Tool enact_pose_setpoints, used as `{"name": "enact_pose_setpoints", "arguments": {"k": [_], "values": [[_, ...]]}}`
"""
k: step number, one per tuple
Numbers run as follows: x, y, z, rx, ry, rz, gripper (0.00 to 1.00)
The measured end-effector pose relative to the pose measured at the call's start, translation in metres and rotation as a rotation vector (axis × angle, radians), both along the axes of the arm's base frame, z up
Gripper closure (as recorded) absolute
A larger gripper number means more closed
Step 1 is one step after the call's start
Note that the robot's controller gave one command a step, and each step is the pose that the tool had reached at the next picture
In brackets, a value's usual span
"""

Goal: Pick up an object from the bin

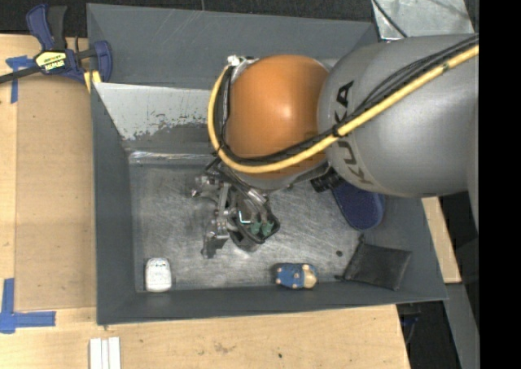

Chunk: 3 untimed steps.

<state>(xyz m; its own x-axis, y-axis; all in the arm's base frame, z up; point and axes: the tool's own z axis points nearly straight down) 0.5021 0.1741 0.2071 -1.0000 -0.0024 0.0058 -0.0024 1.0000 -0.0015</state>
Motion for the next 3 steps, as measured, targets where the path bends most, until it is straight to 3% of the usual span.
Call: {"name": "enact_pose_setpoints", "arguments": {"k": [1, 2, 3], "values": [[0.021, -0.100, 0.006, -0.002, -0.009, 0.064, 0.00], [0.049, -0.099, -0.092, 0.005, -0.033, 0.078, 0.00], [0.080, -0.116, -0.131, 0.008, -0.013, 0.383, 0.00]]}}
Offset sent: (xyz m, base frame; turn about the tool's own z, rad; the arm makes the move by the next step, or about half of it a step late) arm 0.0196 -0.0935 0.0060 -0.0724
